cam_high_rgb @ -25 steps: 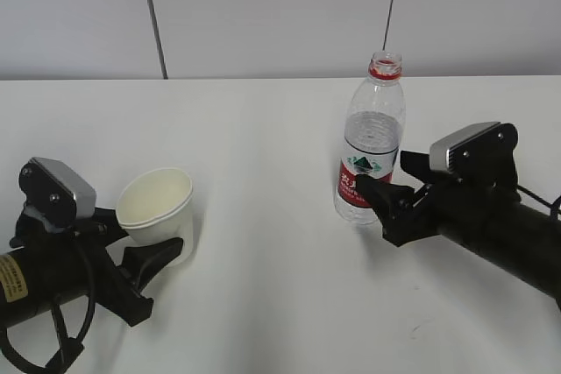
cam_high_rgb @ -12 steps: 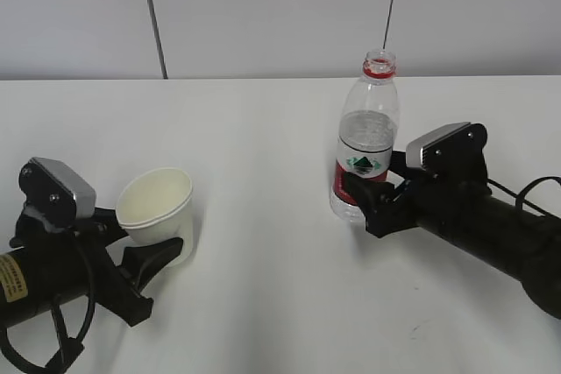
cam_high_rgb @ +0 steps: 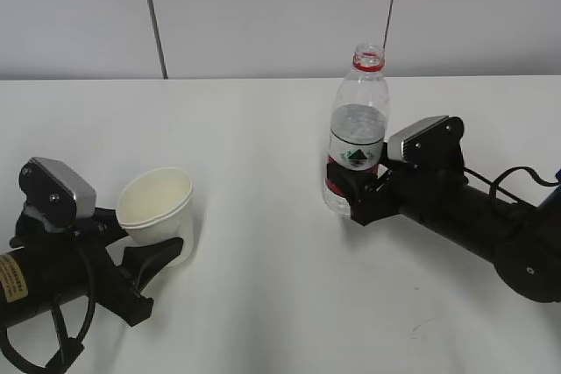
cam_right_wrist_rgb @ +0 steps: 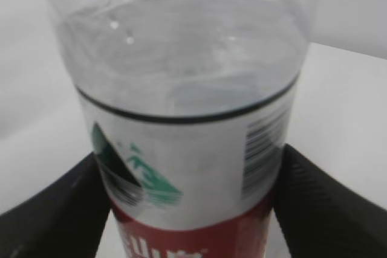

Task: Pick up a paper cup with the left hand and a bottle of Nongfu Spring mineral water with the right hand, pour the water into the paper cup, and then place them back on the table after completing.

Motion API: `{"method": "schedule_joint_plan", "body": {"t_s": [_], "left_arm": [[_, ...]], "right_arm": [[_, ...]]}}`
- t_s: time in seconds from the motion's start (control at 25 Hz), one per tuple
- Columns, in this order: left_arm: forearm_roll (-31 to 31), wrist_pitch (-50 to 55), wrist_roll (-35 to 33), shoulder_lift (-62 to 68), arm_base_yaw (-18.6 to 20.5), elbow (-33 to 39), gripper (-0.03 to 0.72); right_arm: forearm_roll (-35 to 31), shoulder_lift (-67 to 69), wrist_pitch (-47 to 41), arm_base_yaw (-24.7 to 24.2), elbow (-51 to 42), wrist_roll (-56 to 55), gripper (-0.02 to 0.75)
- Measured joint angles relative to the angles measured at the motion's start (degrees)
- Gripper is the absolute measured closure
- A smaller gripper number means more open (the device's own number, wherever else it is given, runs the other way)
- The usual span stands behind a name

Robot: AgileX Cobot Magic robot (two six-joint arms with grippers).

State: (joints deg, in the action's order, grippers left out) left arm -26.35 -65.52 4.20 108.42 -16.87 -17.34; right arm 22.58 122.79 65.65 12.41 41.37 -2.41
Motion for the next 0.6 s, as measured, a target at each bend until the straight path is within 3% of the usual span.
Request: {"method": "schedule_joint_plan", "body": {"t_s": [0.24, 0.6], "left_arm": [[0.0, 0.0, 0.0, 0.0, 0.0, 0.0, 0.295], [-0.05, 0.0, 0.0, 0.0, 0.0, 0.0, 0.295]], "right_arm": [[0.0, 0.74, 0.0, 0.0, 1.26, 0.0, 0.171], [0.0, 0.74, 0.0, 0.0, 1.39, 0.12, 0.414]]}}
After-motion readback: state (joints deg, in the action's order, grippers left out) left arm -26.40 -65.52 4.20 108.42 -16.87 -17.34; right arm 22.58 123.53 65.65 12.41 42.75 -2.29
